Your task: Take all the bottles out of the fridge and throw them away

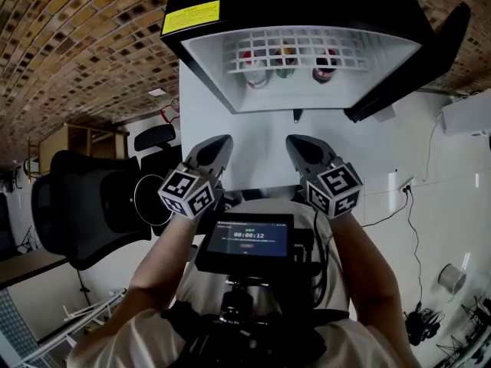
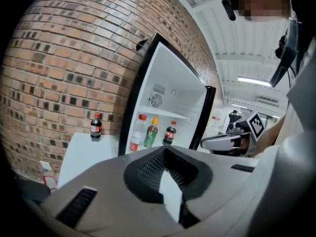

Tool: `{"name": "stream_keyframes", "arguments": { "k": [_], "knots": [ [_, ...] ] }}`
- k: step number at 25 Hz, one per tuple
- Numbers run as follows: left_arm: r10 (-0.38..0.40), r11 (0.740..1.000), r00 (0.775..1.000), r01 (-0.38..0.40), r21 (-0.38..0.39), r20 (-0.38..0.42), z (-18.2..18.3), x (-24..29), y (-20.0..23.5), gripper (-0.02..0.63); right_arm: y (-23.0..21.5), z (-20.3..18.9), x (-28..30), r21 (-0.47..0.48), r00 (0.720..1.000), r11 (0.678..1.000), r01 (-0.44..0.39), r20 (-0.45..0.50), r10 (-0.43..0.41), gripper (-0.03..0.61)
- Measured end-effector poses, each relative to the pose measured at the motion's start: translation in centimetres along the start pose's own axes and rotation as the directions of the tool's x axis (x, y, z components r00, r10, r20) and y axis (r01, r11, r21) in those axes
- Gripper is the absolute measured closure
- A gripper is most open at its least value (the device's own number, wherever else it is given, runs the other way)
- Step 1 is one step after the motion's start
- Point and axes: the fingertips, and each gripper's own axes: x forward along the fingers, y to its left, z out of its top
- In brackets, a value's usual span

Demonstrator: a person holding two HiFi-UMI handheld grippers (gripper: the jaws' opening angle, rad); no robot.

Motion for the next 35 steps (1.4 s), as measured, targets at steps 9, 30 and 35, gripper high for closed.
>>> {"name": "stream_keyframes", "arguments": {
  "k": [9,30,35],
  "knots": [
    [-0.142,0.988,0.990,0.143,0.059,-0.015,2.5,6.3,-6.9,0.603,-5.6,2.3,-4.9,0.015,0.991,0.995,0.098,0.094,-0.099,0.572],
    [-0.171,0.985,0.985,0.169,0.041,0.029,5.9,8.4,-9.0,0.603,-6.6,6.1,-3.7,-0.062,0.987,0.997,0.045,0.154,-0.034,0.572],
    [-0.158,0.987,0.987,0.157,0.035,0.030,5.7,8.0,-8.5,0.603,-6.5,5.9,-3.0,-0.055,0.990,0.998,0.032,0.140,-0.024,0.572]
  ]
}}
